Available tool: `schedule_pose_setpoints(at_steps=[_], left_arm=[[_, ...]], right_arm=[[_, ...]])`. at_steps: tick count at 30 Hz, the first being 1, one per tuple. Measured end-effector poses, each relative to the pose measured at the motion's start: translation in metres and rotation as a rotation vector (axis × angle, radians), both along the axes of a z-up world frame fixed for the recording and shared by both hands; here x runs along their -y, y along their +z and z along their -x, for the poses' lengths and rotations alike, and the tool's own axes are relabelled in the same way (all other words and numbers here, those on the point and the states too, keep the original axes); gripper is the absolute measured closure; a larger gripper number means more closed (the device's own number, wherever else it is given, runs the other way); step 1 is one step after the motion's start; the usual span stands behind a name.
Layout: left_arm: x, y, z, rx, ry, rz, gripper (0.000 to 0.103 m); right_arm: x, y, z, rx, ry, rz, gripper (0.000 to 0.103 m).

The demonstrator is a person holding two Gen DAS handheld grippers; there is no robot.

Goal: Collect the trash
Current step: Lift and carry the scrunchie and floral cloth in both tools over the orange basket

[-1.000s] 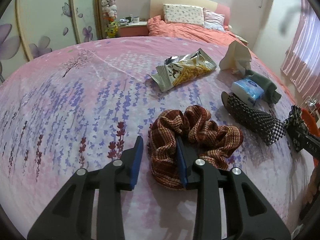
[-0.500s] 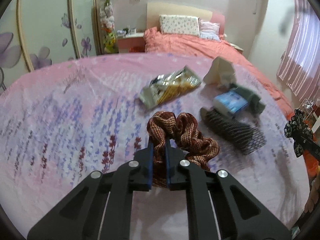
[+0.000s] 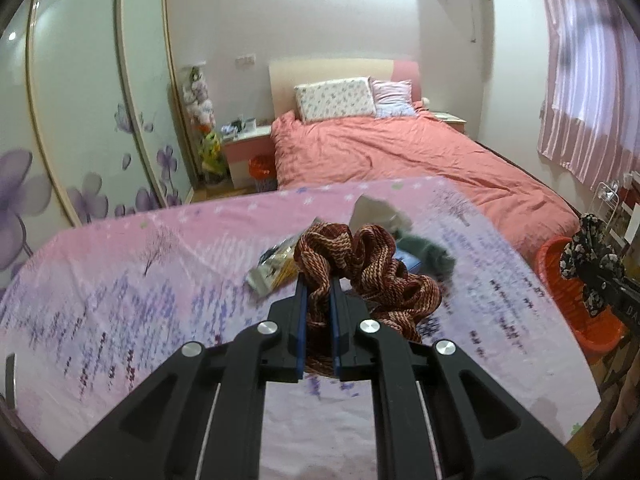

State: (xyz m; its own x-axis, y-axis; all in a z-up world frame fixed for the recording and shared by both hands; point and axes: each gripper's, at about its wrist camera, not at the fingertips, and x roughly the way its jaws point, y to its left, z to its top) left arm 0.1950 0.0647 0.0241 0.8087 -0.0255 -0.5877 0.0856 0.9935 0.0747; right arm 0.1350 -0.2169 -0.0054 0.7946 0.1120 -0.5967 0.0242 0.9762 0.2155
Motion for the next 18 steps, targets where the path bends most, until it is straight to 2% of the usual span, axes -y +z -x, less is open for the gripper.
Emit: schedule_pose_setpoints(at_steps=[7, 18], left_arm=[[0.040, 0.025, 0.014, 0.036, -0.065, 0.001, 0.092], [0.119, 0.035, 0.023, 0.042, -0.199, 0.016, 0.092]], right_arm=[[0.021, 0.010, 0.014, 0.035, -0.038, -0.002, 0.087], [0.067, 0.015, 0.029, 0.065, -0.118, -0.010, 0.087]])
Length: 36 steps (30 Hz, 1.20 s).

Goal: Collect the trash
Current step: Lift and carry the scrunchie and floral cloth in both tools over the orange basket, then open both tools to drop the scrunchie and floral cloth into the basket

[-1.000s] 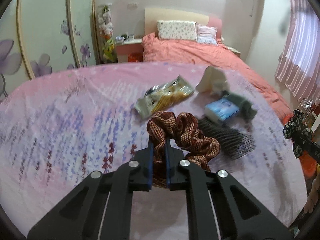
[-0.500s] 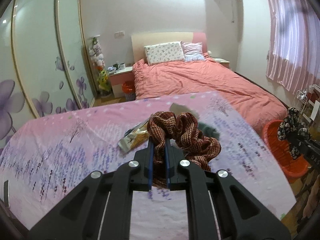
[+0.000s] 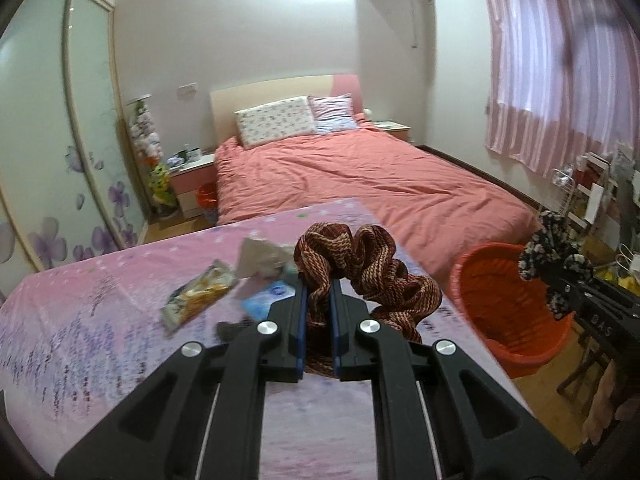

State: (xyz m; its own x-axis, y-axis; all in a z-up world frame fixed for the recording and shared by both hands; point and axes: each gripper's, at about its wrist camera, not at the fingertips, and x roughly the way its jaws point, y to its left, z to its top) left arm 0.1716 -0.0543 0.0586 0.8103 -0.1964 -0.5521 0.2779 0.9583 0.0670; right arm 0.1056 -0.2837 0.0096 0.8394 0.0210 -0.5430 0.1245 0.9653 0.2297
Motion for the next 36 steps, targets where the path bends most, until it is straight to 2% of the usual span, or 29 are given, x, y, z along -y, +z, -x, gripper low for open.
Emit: schedule_pose_setpoints(at_steps=[10, 21, 24, 26, 28, 31, 36], left_arm=[[0.081, -0.012, -0.004, -0.053, -0.139, 0.047, 0.092], [0.167, -0.043, -0.021, -0.118, -0.276, 0.063, 0.090], [0.186, -0.054, -0.031, -0.143, -0.299, 0.060, 0.085], [0.196, -0.064, -0.040, -0.163, -0.306, 0.051, 0.075], [0.201, -0.073, -0.046, -0.175, -0.302, 0.039, 0.069], [0.198, -0.087, -0.053, -0.191, -0.291, 0.035, 0.065], [0.177, -0.097, -0.062, -0.194, -0.241, 0.010, 0.059]], right_arm=[[0.051, -0.010, -0.001, -0.012, -0.090, -0.020, 0.087], [0.106, -0.032, -0.020, -0.052, -0.196, -0.102, 0.084], [0.112, -0.039, -0.024, -0.061, -0.221, -0.108, 0.077], [0.115, -0.044, -0.028, -0.071, -0.225, -0.116, 0.057], [0.117, -0.050, -0.030, -0.080, -0.235, -0.109, 0.049], [0.119, -0.057, -0.031, -0.099, -0.242, -0.100, 0.045], [0.119, -0.063, -0.032, -0.120, -0.242, -0.097, 0.045]])
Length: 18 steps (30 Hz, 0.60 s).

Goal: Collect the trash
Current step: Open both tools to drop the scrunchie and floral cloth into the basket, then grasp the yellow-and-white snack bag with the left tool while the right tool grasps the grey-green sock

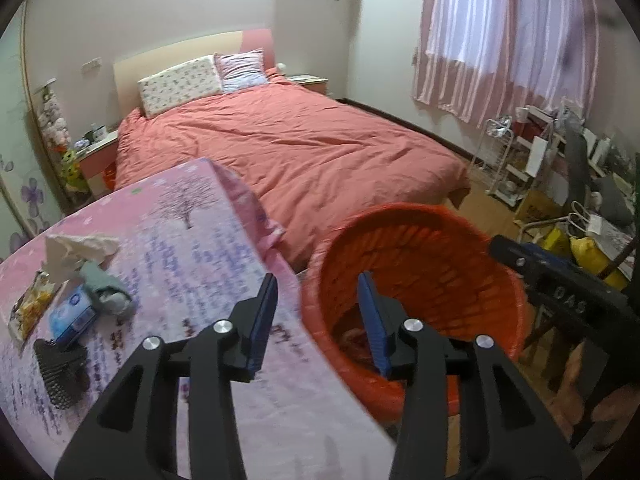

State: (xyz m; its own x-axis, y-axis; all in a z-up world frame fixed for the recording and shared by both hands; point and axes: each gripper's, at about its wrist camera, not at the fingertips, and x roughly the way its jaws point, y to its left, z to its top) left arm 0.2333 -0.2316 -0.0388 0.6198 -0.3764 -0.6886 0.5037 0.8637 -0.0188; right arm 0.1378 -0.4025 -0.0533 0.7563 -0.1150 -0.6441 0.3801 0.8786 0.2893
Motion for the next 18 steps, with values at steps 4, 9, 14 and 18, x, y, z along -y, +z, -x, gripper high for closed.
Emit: schedule_pose_setpoints(at_steps=[4, 9, 14, 18], left_arm=[[-0.026, -0.003, -0.005, 0.019, 0.048, -0.025, 0.051], [-0.069, -0.007, -0.008, 0.026, 0.117, -0.054, 0.047], [-0.135, -0.014, -0.020, 0.014, 0.230, -0.075, 0.045], [-0.196, -0.017, -0.036, 0.007, 0.365, -0.090, 0.044]], right_arm=[[-0.008, -0.001, -0.002, -0.009, 0.021, 0.023, 0.045], [-0.032, 0.002, -0.003, -0.018, 0.066, 0.066, 0.045], [-0.059, 0.001, -0.007, -0.032, 0.122, 0.120, 0.045], [-0.083, -0.006, -0.012, -0.055, 0.175, 0.125, 0.045]])
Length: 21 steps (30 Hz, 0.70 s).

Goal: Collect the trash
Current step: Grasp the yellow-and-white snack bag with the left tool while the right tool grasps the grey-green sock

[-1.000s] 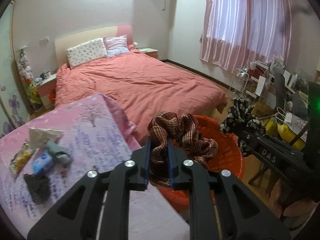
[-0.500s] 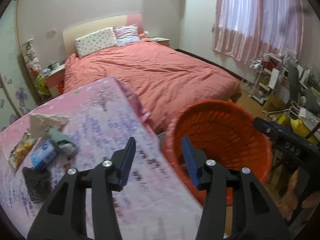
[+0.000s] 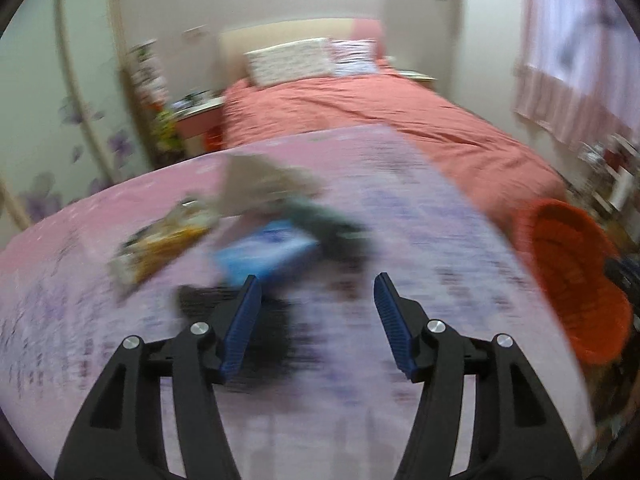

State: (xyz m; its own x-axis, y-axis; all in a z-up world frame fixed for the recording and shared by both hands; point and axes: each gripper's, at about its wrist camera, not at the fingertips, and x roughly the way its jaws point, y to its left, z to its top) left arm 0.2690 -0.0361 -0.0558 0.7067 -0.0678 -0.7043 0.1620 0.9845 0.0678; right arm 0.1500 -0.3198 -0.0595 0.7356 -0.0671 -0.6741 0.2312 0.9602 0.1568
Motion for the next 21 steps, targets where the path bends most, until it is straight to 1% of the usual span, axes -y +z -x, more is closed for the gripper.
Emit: schedule_pose_setpoints(at_steps=[1, 3, 6, 8, 10, 14, 17, 19, 21], left_arm=[[-0.025, -0.002, -0.008, -0.003, 0.053, 0.001, 0.044], [-0.062, -0.004, -0.020, -0.006, 0.133, -0.003, 0.044], [-0.109, -0.007, -0.042, -0.022, 0.221, -0.003, 0.044], [-0.128, -0.010, -0.055, -0.036, 0.244, 0.000, 0.042], [-0.139, -0.015, -0.068, -0.043, 0.251, -0.011, 0.039], [-0.147, -0.023, -0.091, -0.052, 0.219, -0.021, 0.031], [-0.145, -0.029, -0.101, -0.062, 0.183, -0.023, 0.028], [-0.143, -0.031, -0.108, -0.066, 0.155, -0.026, 0.026], [-0.139, -0.035, -0.114, -0.067, 0.138, -0.047, 0.026]], right_arm=[[-0.006, -0.002, -0.001, -0.007, 0.010, -0.001, 0.045], [-0.020, -0.006, -0.006, -0.024, 0.039, -0.006, 0.045], [-0.039, -0.009, -0.015, -0.043, 0.079, -0.013, 0.045], [-0.053, -0.011, -0.023, -0.055, 0.105, -0.017, 0.045], [-0.068, -0.014, -0.031, -0.065, 0.132, -0.023, 0.045], [-0.100, -0.016, -0.052, -0.078, 0.198, -0.040, 0.045], [-0.123, -0.016, -0.069, -0.077, 0.247, -0.048, 0.045], [-0.139, -0.017, -0.084, -0.078, 0.285, -0.071, 0.045], [-0.151, -0.017, -0.095, -0.078, 0.305, -0.081, 0.045]])
